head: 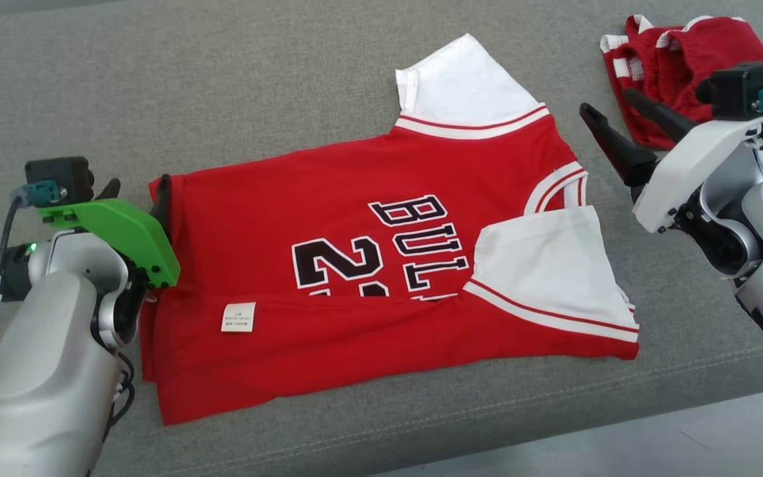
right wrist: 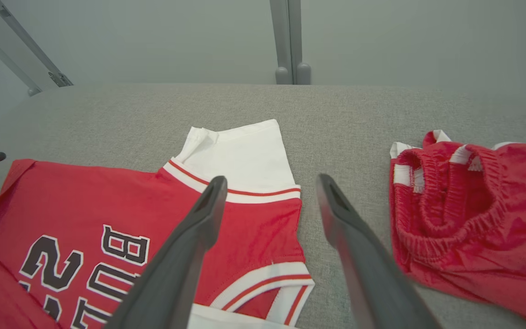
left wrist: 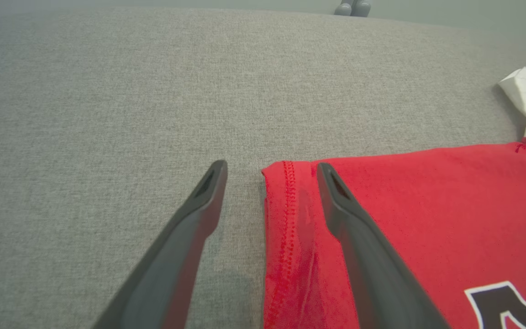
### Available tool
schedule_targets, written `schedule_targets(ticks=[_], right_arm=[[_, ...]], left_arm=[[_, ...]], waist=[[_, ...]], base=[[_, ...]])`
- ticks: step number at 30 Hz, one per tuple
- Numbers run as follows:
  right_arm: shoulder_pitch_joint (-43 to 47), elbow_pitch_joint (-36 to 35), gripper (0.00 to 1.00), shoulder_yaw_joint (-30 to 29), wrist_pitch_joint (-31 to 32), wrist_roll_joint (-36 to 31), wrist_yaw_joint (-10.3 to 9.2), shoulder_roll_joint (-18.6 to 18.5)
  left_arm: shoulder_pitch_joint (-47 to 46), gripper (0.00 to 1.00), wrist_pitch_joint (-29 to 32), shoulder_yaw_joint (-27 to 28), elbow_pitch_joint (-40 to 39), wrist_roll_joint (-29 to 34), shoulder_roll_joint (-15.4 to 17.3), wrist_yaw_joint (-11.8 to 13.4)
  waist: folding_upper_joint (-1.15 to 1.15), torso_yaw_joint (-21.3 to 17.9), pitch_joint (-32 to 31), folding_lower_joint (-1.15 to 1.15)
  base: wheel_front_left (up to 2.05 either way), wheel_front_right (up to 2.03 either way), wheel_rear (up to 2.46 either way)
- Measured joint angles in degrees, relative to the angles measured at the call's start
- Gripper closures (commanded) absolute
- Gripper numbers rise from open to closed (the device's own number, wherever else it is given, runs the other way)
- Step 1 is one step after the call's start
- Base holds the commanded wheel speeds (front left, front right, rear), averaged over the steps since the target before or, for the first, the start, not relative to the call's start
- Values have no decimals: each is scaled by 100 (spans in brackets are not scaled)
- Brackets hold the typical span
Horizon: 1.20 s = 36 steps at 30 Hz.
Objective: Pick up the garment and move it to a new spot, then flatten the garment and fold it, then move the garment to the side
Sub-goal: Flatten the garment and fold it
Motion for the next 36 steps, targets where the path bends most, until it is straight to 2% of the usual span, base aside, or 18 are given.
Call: schedule_targets(ticks=[6, 7, 8, 9, 10, 14, 17, 24, 30, 36], right_arm=[[-147, 8, 0, 42, 64, 1, 16, 62], [-155, 19, 0, 42, 64, 2, 18, 60], [-161, 41, 0, 42, 64, 2, 18, 58], [-162, 58, 0, 42, 66, 4, 18, 56], [-165, 77, 0, 42, 82, 5, 18, 53], [-243, 146, 0, 42, 114, 7, 19, 45], [-354, 190, 0, 51, 169, 7, 21, 37], [-705, 446, 0, 49, 391, 24, 67, -34], [-1079, 824, 0, -52, 569, 68, 67, -47], [-1316, 1224, 0, -118, 783, 70, 54, -126]], left_arm=[[-221, 0, 171, -29, 265, 30, 5, 1], [-242, 13, 200, -41, 316, 34, 3, 2], [-265, 33, 208, -45, 359, 34, -2, 2], [-291, 46, 222, -48, 388, 34, -10, 2], [-322, 46, 226, -52, 412, 34, -23, 3], [-467, 70, 226, -70, 482, 34, -97, 3], [-539, 100, 226, -92, 543, 33, -124, 0], [-738, 100, 130, -146, 516, 5, -435, -109], [-808, 100, -324, -189, 271, -15, -737, -282], [-810, 100, -662, -488, -11, 42, -1009, -455]], waist=[[0, -72, 271, 0], [0, -86, 311, 0], [0, -98, 347, 0], [0, -108, 376, 0], [0, -117, 398, 0], [0, -115, 443, 0], [0, -92, 463, 0], [0, 74, 545, 0], [0, 346, 619, 0], [0, 725, 714, 0]], base=[[0, 0, 0], [0, 0, 0], [0, 0, 0], [0, 0, 0], [0, 0, 0], [0, 0, 0], [0, 0, 0], [0, 0, 0], [0, 0, 0], [0, 0, 0]])
